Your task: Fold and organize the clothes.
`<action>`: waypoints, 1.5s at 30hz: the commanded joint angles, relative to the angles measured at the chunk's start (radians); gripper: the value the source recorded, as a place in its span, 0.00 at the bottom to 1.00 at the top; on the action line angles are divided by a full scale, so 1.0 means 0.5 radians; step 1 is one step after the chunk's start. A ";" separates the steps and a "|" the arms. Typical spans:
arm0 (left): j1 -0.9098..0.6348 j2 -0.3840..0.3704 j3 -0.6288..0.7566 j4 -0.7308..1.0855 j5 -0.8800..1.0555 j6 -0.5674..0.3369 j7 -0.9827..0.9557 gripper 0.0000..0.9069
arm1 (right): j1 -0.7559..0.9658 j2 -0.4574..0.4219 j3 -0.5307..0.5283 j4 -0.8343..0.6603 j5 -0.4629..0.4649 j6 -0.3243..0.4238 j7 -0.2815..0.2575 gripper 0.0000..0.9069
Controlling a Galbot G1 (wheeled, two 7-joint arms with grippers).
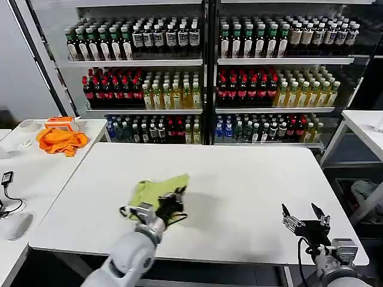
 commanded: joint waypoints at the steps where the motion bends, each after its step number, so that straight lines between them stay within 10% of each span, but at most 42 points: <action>1: -0.257 -0.447 0.405 0.446 0.151 -0.014 -0.021 0.02 | -0.004 0.001 0.013 0.009 0.005 0.000 0.000 1.00; 5: -0.344 -0.601 0.454 0.614 0.169 -0.031 -0.020 0.22 | 0.016 -0.001 -0.008 -0.001 0.006 0.000 0.000 1.00; 6: -0.358 -0.632 0.460 0.647 0.178 -0.038 -0.018 0.78 | 0.020 -0.002 -0.016 -0.005 0.006 0.000 -0.001 1.00; 7: -0.363 -0.656 0.462 0.673 0.180 -0.054 -0.016 1.00 | 0.026 -0.003 -0.025 -0.009 0.006 0.000 -0.001 1.00; 16: -0.385 -0.759 0.338 0.737 0.172 -0.263 0.011 1.00 | 0.197 -0.027 -0.159 -0.075 0.047 -0.006 0.000 1.00; 30: 0.247 -0.107 -0.432 -0.098 -0.072 -0.243 -0.055 1.00 | 0.947 0.355 -0.981 -0.715 0.367 -0.013 0.220 1.00; 45: 0.541 -0.071 -0.712 -0.253 -0.136 -0.258 -0.053 1.00 | 1.376 0.753 -1.034 -1.404 0.464 0.018 0.331 0.96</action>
